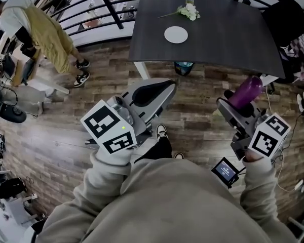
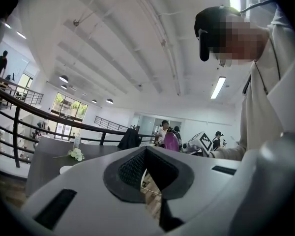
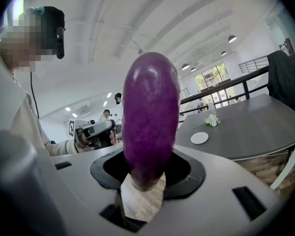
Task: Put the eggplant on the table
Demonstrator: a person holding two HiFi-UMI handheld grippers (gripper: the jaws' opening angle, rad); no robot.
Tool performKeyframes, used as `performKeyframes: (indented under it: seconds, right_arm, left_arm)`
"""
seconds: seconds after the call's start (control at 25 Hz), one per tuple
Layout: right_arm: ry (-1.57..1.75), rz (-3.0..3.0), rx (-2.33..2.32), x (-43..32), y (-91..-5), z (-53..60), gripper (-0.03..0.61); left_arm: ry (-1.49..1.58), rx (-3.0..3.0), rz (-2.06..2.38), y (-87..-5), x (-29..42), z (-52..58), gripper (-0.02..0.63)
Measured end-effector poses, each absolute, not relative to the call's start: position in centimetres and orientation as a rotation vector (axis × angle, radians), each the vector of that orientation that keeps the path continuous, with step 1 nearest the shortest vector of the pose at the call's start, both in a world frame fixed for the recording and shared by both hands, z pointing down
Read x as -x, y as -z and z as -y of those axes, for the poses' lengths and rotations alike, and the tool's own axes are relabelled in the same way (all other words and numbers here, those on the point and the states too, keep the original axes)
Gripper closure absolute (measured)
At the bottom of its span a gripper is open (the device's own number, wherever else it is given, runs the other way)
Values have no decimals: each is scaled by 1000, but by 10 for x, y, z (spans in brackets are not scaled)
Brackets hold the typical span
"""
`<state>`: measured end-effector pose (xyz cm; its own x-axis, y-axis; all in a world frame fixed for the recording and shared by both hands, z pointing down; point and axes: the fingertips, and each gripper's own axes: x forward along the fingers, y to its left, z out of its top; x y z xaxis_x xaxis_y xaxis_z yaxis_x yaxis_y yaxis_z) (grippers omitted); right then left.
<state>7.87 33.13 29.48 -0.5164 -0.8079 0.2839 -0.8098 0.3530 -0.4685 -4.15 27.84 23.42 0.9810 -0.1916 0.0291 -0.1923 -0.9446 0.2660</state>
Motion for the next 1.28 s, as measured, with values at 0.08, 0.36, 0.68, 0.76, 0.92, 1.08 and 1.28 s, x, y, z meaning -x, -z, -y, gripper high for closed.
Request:
performKeyframes:
  seconds: [0.08, 0.36, 0.68, 0.76, 0.92, 1.08, 1.28]
  right_arm:
    - [-900, 2573, -1539, -79, -296, -307, 394]
    - [-909, 2545, -1586, -87, -295, -254, 394]
    - [-897, 2549, -1617, -81, -290, -191, 394]
    - [-866, 2545, -1616, -74, -284, -177, 394]
    - [-866, 2537, -1609, -62, -281, -166, 394]
    - [-919, 2517, -1633, -73, -282, -164, 394]
    - [-934, 2520, -1625, -77, -285, -145, 394]
  left_arm:
    - [-3, -2857, 270, -235, 37, -251, 607]
    - [-9, -2869, 195, -235, 28, -199, 607]
    - [10, -2895, 127, -224, 30, -146, 607]
    - [24, -2894, 103, -222, 32, -135, 607]
    - [58, -2883, 98, -220, 40, -121, 607]
    - [84, -2868, 94, -220, 44, -114, 607]
    - [101, -2840, 171, -226, 50, -93, 607]
